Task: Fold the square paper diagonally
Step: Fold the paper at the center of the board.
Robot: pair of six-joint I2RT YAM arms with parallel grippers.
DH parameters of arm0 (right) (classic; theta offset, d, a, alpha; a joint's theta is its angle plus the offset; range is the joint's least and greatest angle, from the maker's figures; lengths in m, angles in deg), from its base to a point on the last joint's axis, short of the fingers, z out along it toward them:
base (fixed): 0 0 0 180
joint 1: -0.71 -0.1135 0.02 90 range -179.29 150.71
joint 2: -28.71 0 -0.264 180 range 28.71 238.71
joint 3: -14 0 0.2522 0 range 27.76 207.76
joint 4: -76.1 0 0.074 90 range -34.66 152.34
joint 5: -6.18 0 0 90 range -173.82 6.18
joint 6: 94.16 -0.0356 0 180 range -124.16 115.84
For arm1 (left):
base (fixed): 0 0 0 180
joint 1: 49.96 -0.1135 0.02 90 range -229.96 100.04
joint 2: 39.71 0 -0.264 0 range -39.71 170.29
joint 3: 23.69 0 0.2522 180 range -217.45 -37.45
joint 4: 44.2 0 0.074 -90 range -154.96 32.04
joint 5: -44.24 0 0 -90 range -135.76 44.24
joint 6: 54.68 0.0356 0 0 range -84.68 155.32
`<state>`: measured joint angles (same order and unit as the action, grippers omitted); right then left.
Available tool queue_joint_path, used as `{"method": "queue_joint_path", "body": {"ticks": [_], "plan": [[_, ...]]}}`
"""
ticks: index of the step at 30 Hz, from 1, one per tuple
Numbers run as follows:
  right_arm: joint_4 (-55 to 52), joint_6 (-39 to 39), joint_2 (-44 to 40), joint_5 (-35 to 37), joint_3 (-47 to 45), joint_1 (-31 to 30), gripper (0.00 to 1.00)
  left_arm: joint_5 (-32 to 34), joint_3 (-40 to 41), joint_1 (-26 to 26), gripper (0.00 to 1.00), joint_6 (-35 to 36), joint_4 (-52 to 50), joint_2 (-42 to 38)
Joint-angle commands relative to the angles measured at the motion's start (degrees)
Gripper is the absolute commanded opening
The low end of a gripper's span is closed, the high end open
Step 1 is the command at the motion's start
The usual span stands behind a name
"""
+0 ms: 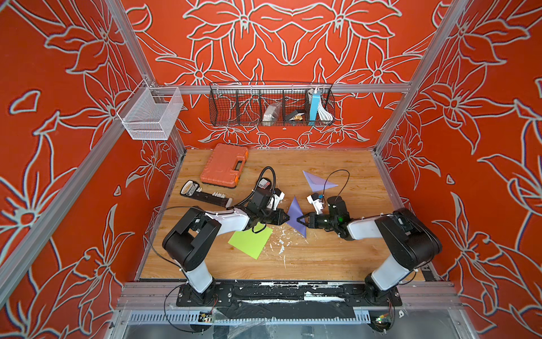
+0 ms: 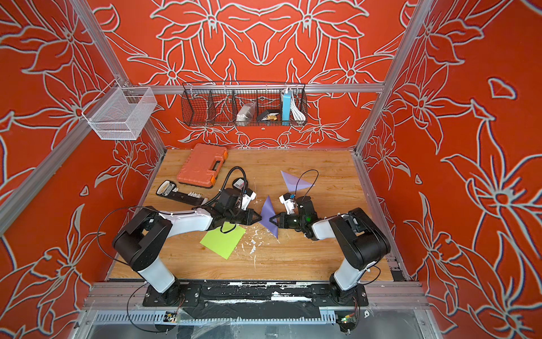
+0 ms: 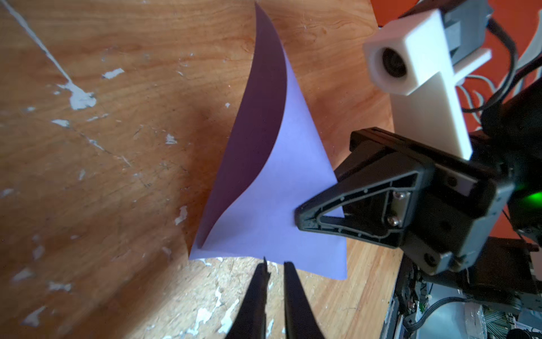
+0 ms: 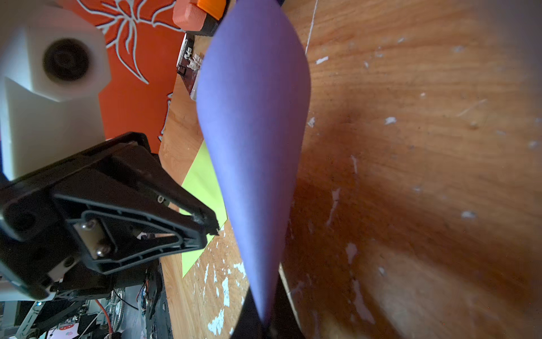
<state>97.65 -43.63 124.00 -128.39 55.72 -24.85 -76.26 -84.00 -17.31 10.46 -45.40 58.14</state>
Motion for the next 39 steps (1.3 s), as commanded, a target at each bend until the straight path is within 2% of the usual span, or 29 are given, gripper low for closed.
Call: {"method": "queue_joint_path", "body": {"ticks": [1, 8, 18, 22, 25, 29, 32, 36, 38, 39], "plan": [[4.1, -2.6, 2.1, 0.7, -1.6, -0.5, 0.07, 0.1, -1.7, 0.7, 0.13, -0.6, -1.6, 2.1], [9.3, -6.6, 5.3, 0.3, -3.0, -0.4, 0.07, 1.1, -4.3, 1.3, 0.12, -0.5, -3.3, 5.6], [10.6, -9.2, 6.6, 1.1, -3.5, -0.5, 0.09, 2.1, -7.5, 1.6, 0.07, -0.3, -7.6, 9.1], [10.6, -9.7, 6.3, 1.2, -4.0, -0.4, 0.13, 2.4, -9.1, 1.6, 0.05, -0.2, -9.9, 11.1], [9.7, -9.4, 5.7, 1.2, -4.3, -0.5, 0.20, 3.0, -10.4, 1.7, 0.00, 0.0, -12.0, 12.6], [3.5, -6.5, 3.1, 2.6, -3.7, -0.5, 0.38, 4.0, -11.7, 1.6, 0.00, 0.3, -14.7, 13.8], [-7.1, -1.6, -1.7, 6.0, -2.3, -0.4, 0.46, 4.1, -12.5, 1.6, 0.00, 0.7, -16.0, 14.4], [-25.5, 5.8, -10.8, 15.1, 0.9, -0.4, 0.46, 3.6, -12.8, 1.7, 0.00, 0.7, -16.1, 14.6], [-32.3, 8.2, -14.8, 19.1, 2.2, -0.4, 0.39, 3.5, -12.8, 1.7, 0.00, 0.8, -16.1, 14.4], [-35.5, 9.2, -16.7, 20.3, 3.2, -0.4, 0.30, 3.5, -12.8, 1.7, 0.00, 0.9, -16.1, 14.3]]}}
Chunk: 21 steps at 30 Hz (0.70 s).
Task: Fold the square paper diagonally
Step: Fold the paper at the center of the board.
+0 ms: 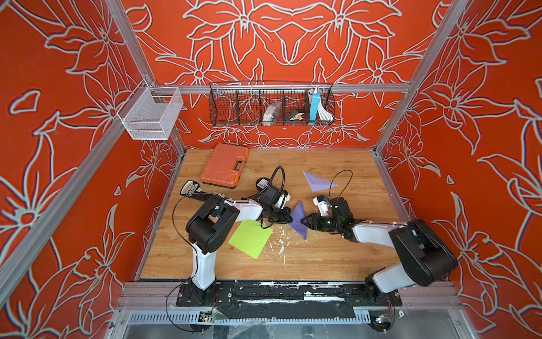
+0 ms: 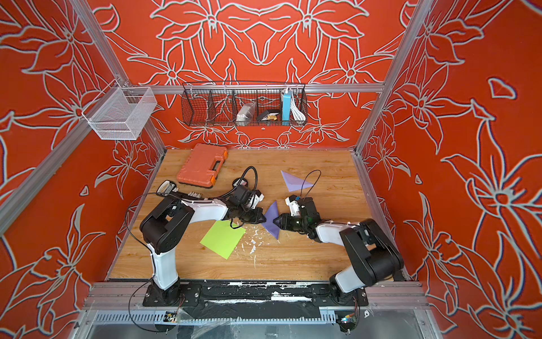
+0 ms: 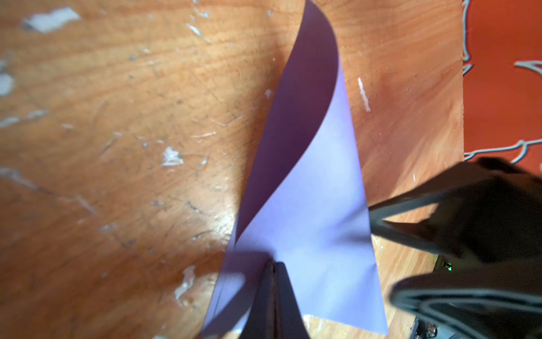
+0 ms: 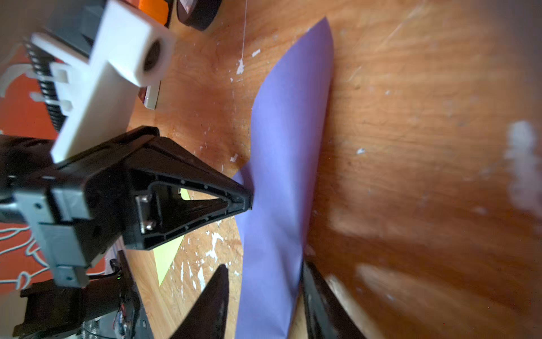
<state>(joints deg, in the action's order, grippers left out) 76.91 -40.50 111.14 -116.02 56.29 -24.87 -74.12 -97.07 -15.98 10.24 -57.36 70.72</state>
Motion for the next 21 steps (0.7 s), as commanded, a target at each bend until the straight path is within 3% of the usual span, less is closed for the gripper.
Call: {"method": "queue_joint_path", "body": {"ticks": [1, 6, 21], "plan": [[-17.5, 7.0, -5.0, 8.4, 3.7, -0.4, 0.24, 1.4, 0.3, 0.4, 0.00, 1.2, -4.1, 1.6], [-22.2, 8.9, -5.2, 4.5, 7.9, -0.8, 0.00, 1.1, 0.2, 0.5, 0.00, 1.6, -4.1, 1.3], [-15.8, 1.4, 8.9, 1.9, 13.3, -3.5, 0.00, 1.5, 0.0, 0.8, 0.00, 2.1, -4.5, 1.1]]}}
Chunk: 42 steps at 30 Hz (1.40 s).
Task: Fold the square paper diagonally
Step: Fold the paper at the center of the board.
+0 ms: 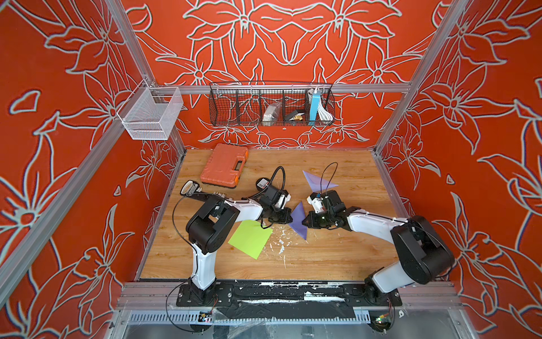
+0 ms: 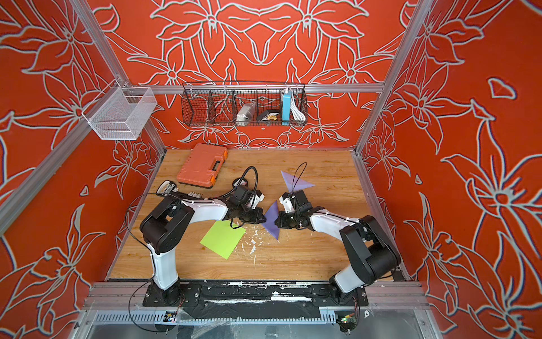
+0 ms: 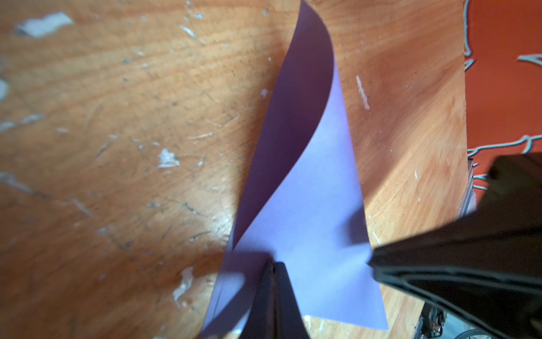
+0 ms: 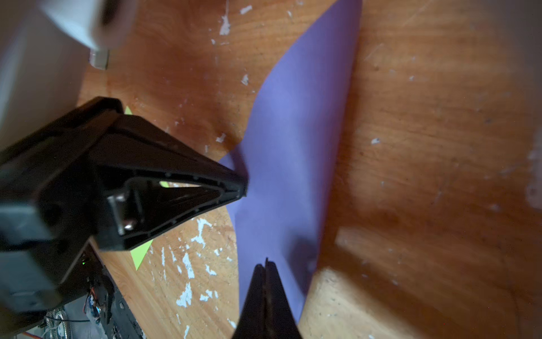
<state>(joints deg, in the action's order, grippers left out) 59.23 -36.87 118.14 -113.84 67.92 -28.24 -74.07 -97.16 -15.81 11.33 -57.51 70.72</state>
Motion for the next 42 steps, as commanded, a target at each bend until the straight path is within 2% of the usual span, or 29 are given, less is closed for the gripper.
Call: {"method": "queue_joint_path", "body": {"ticks": [1, 9, 23, 27, 33, 42], "plan": [[2.5, -2.8, 2.6, -0.1, 1.7, -0.2, 0.00, 1.6, 0.1, 0.7, 0.00, 1.1, -4.2, 1.0], [5.4, -6.7, 5.2, 2.8, 1.6, 1.7, 0.00, 1.8, 0.1, 0.7, 0.00, 1.5, -4.7, 0.8], [11.1, -10.9, 9.8, 1.7, 2.8, 5.1, 0.00, 2.2, -0.6, 1.0, 0.00, 2.3, -6.1, 0.9], [12.6, -9.3, 7.9, -2.5, 3.2, 4.6, 0.00, 2.2, -0.8, 1.1, 0.00, 2.4, -6.2, 1.1], [10.7, -9.9, 4.0, -1.9, 2.5, 1.2, 0.00, 2.3, -0.8, 1.2, 0.00, 2.5, -6.4, 1.0], [15.8, -16.0, 8.4, -0.5, 2.6, 0.1, 0.00, 2.4, -0.8, 1.5, 0.00, 2.7, -6.4, 0.8]]}}
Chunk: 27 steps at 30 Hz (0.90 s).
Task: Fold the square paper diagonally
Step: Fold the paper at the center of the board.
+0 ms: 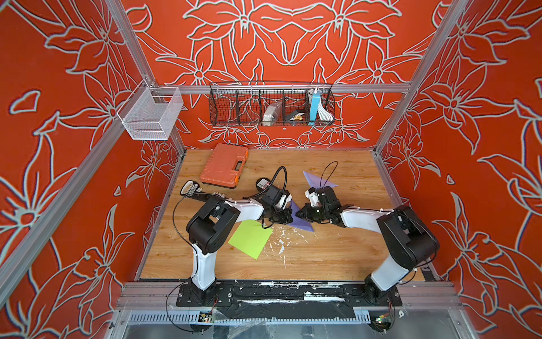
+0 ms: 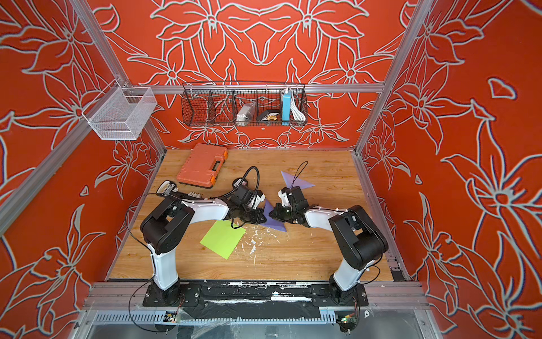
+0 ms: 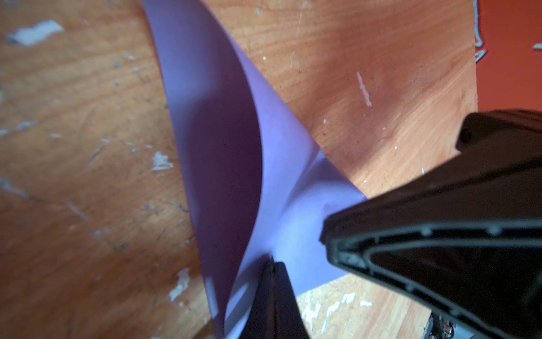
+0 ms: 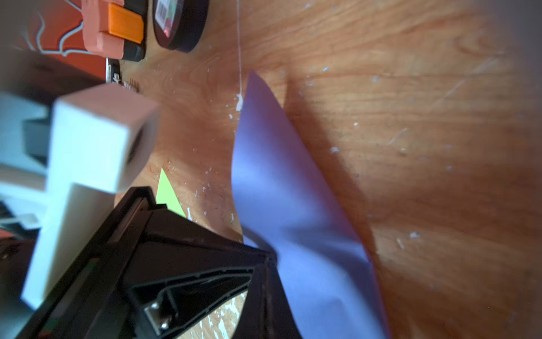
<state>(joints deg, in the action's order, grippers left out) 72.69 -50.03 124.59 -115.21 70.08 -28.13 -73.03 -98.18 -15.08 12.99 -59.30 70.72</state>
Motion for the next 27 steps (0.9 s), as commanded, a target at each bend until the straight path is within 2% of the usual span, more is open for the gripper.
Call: {"method": "queue_joint_path", "body": {"ticks": [1, 23, 27], "plan": [[3.0, -3.2, 2.6, 0.9, 0.5, 0.1, 0.00, 1.3, 0.2, 0.8, 0.00, 1.0, -4.6, 0.8], [9.9, -10.9, 14.6, 2.8, 6.6, 3.7, 0.00, 0.9, -0.4, 0.9, 0.00, 1.4, -5.5, 1.7], [8.6, -9.5, 12.8, 3.3, 6.9, 3.3, 0.00, 1.0, -0.5, 0.9, 0.00, 1.5, -5.6, 1.8]]}}
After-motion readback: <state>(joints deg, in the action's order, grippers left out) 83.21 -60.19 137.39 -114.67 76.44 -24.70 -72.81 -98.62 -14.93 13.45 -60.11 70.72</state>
